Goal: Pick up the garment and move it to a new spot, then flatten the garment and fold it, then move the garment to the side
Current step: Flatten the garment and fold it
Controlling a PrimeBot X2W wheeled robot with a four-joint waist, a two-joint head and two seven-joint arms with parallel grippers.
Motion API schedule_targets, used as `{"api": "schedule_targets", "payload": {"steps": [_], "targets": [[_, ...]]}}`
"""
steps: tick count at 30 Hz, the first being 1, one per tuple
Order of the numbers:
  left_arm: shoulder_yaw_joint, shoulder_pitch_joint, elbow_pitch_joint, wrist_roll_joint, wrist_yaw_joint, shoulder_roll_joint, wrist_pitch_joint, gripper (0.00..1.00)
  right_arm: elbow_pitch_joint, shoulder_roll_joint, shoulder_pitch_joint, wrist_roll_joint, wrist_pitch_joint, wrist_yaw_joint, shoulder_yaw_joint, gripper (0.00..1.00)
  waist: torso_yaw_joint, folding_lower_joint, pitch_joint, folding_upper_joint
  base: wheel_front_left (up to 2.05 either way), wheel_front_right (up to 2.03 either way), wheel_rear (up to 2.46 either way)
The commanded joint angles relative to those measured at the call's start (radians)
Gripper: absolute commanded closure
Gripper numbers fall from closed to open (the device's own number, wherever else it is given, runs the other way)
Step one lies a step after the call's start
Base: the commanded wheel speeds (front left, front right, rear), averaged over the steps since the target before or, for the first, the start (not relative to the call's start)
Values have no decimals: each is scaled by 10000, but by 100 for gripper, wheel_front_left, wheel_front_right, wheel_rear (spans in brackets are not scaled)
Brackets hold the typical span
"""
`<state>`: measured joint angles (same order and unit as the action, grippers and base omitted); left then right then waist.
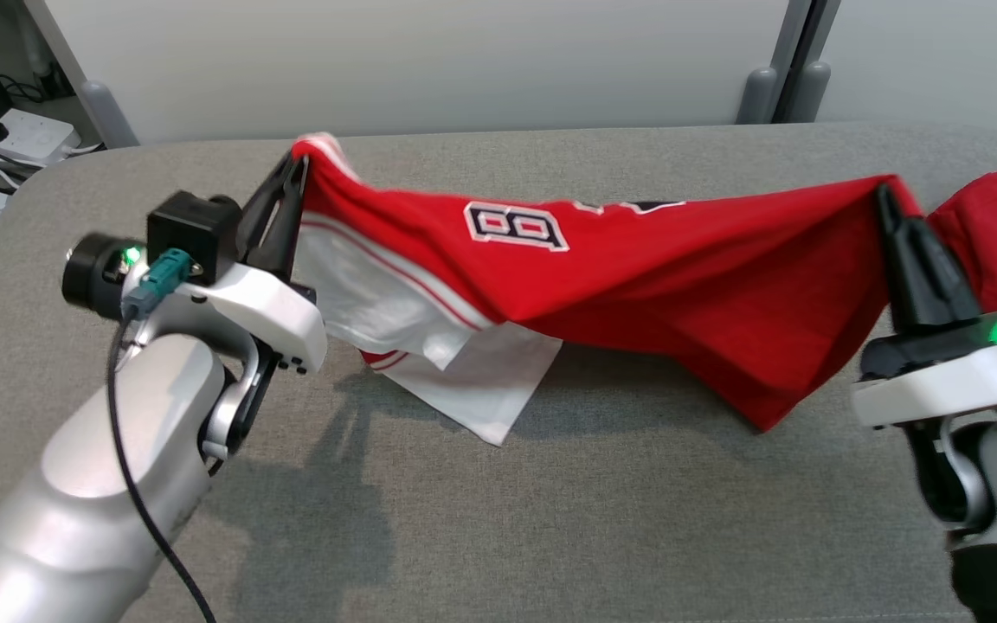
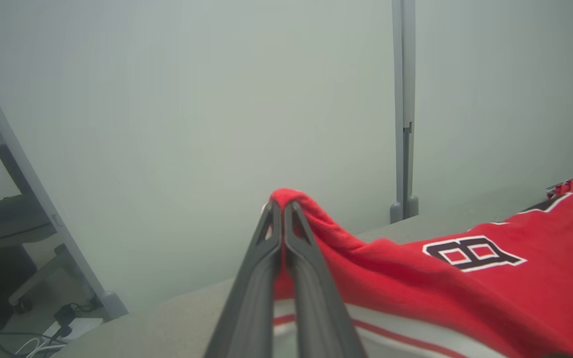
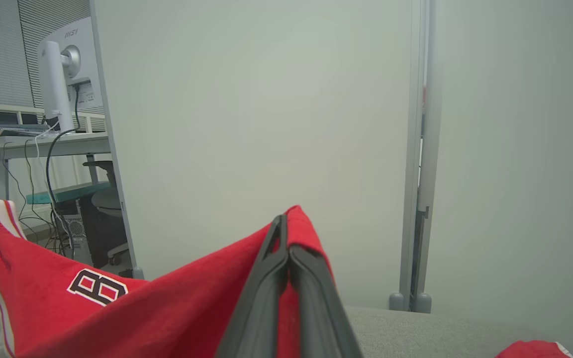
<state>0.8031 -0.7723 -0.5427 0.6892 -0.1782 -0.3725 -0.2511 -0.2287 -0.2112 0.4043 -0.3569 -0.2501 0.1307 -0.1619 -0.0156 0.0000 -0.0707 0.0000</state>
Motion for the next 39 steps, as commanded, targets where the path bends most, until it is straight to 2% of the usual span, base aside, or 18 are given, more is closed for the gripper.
{"api": "schedule_targets", "payload": {"steps": [1,5,9,12,15,16,17,22,25,26,31,32,33,34,35,36,39], "targets": [[-545,-496,854,-21,-202,-538,-77,100,585,-274,-6,59,-114,0,29,100,67,0,-30,0,0,0,0],[-984,-138,3175,-12,-853,-1314,52,100,1837,-722,-476,406,-115,0,640,100,96,0,-45,0,0,0,0],[-1406,347,5436,235,-1644,-2035,764,100,2977,-779,-982,380,-32,0,1280,100,6,0,14,0,0,0,0],[-1525,668,6186,728,-1939,-2300,1597,100,3047,-704,-968,112,484,0,1298,100,-113,0,-98,0,0,0,0],[-1490,635,5591,1422,-1562,-2040,2103,100,1967,-655,-355,-232,1094,0,970,100,-195,0,-383,0,0,0,0],[-1312,302,4520,1432,-1107,-1836,2090,100,775,-622,305,-463,1405,0,709,100,-250,0,-621,0,0,0,0],[-1253,112,3906,1461,-847,-1623,1965,100,151,-670,668,-483,1528,0,467,100,-268,0,-743,0,0,0,0],[-891,-892,547,1275,221,-376,980,100,-2870,-432,2493,-1190,1371,0,-573,100,-354,0,-1388,0,0,0,0],[-840,-1509,-1265,1060,636,393,254,100,-4458,-168,3459,-1532,931,0,-1160,100,-415,0,-1729,0,0,0,0],[-840,-1509,-1265,1060,636,393,254,100,-4458,-168,3459,-1532,931,0,-1160,100,-415,0,-1729,0,0,0,0],[-1167,-2294,-3256,541,1100,1287,-93,100,-6318,335,4687,-2074,225,0,-2026,100,-593,0,-2138,0,0,0,0],[-1347,-2396,-3311,308,1114,1360,-97,100,-6541,435,4873,-2198,126,0,-2158,84,-633,0,-2205,0,0,0,0],[-1550,-2437,-3321,74,1118,1418,-100,100,-6722,529,5038,-2311,51,0,-2298,54,-680,0,-2267,0,0,0,0],[-1747,-2435,-3314,-160,1132,1473,-101,75,-6854,596,5187,-2386,-10,0,-2451,7,-723,0,-2316,0,0,0,0],[-1927,-2411,-3298,-397,1134,1541,-102,45,-6955,634,5305,-2447,-54,0,-2581,0,-743,0,-2343,0,0,0,0],[-2124,-2373,-3270,-602,1122,1617,-103,0,-7011,669,5391,-2526,-84,0,-2675,0,-758,0,-2358,0,0,0,0],[-2675,-2188,-3190,-1077,1144,1856,-104,0,-6595,588,5458,-2524,-109,0,-2714,0,-763,0,-2368,0,0,0,0]]}}
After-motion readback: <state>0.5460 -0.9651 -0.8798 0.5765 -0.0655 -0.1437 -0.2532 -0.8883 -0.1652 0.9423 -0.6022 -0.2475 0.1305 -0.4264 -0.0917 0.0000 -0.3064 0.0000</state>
